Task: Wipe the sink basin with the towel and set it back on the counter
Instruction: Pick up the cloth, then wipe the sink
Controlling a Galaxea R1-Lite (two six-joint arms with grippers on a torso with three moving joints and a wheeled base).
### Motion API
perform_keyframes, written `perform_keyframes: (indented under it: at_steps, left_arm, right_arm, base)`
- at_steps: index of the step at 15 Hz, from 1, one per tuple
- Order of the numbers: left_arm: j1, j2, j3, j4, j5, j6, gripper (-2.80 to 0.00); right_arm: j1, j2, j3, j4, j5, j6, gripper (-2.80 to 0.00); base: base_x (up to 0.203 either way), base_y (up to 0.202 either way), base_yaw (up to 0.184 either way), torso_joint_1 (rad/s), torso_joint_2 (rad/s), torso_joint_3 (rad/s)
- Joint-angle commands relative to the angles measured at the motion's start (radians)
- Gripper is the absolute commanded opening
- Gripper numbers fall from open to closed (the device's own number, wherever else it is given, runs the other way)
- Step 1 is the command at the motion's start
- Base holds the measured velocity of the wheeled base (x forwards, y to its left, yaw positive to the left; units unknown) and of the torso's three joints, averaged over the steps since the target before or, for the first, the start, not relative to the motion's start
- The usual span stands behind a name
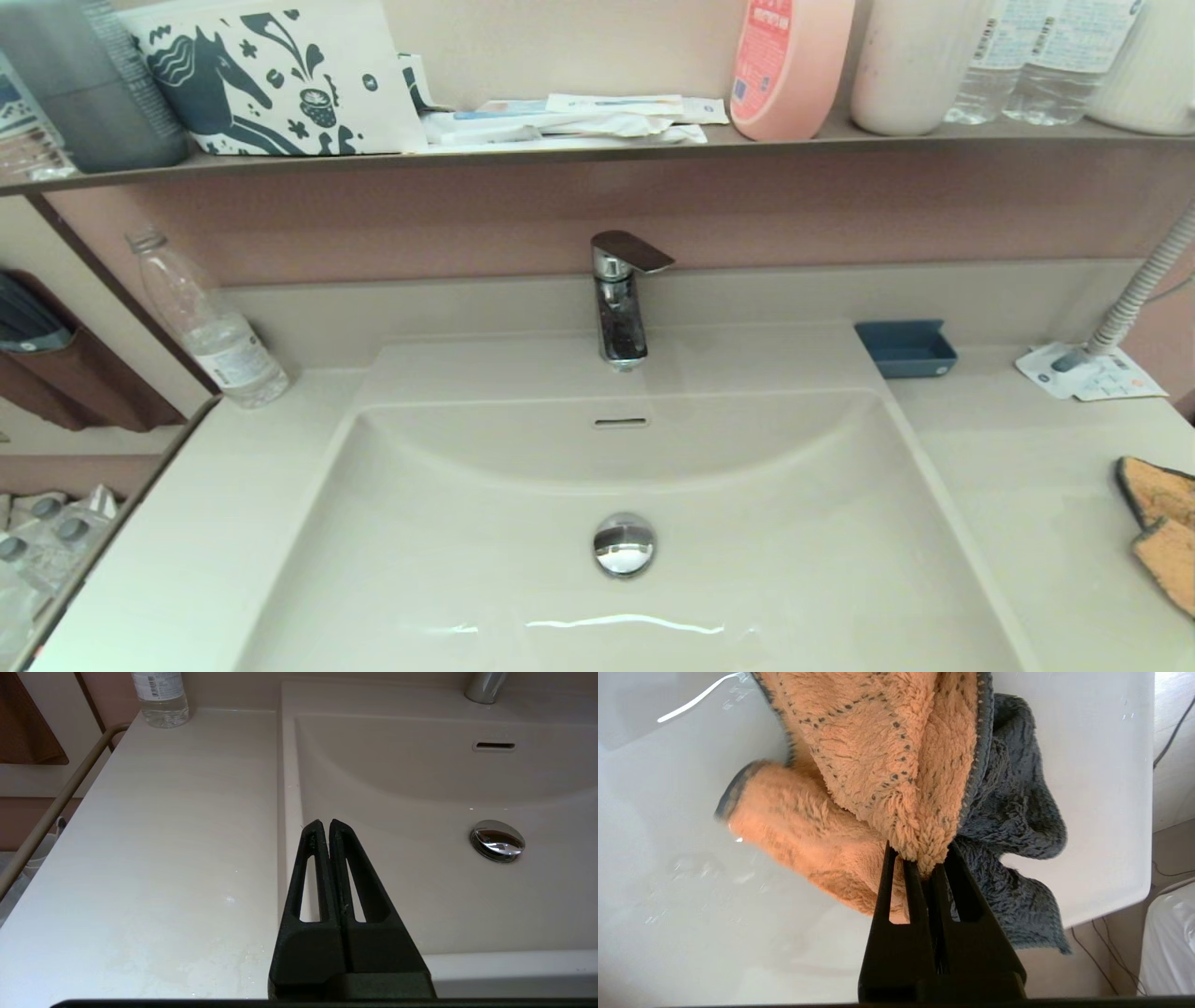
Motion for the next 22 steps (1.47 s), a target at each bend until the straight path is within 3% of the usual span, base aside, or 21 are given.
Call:
perform_keyframes:
  at_steps: [1,5,8,10,14,17,20,22]
  left_arm:
    - [0.000,0.001,0.000,-0.001,0.000,-0.001,-2.80]
    - [0.000,0.002,0.000,-0.001,0.000,-0.001,-2.80]
    - [0.000,0.001,0.000,-0.001,0.000,-0.001,-2.80]
    - [0.000,0.001,0.000,-0.001,0.000,-0.001,-2.80]
    - [0.000,0.002,0.000,-0.001,-0.001,-0.001,-2.80]
    - [0.000,0.002,0.000,-0.001,-0.001,-0.001,-2.80]
    - [0.000,0.002,0.000,-0.001,0.000,-0.001,-2.80]
    - [0.000,0.001,0.000,-0.001,0.000,-0.001,-2.80]
  right_arm:
    - [0.000,-0.041,-0.009,0.026,0.010,-0.001,-2.80]
    - [0.035,-0.138,-0.145,0.217,0.142,0.053,-2.80]
    - [0.187,-0.218,-0.266,0.331,0.184,0.237,-2.80]
    - [0.330,-0.266,-0.322,0.370,0.184,0.347,-2.80]
    - [0.694,-0.327,-0.386,0.406,0.104,0.568,-2.80]
    - [0.975,-0.322,-0.403,0.391,-0.034,0.742,-2.80]
    - [1.204,-0.269,-0.400,0.337,-0.105,0.922,-2.80]
    - [1.289,-0.178,-0.373,0.307,-0.168,1.004,-2.80]
  base:
    - [0.000,0.000,0.000,0.000,0.00,0.000]
    - [0.000,0.000,0.000,0.000,0.00,0.000]
    - [0.000,0.000,0.000,0.000,0.00,0.000]
    - [0.000,0.000,0.000,0.000,0.00,0.000]
    - [0.000,0.000,0.000,0.000,0.00,0.000]
    - [0.000,0.000,0.000,0.000,0.00,0.000]
    - [0.000,0.000,0.000,0.000,0.00,0.000]
    - [0.000,0.000,0.000,0.000,0.00,0.000]
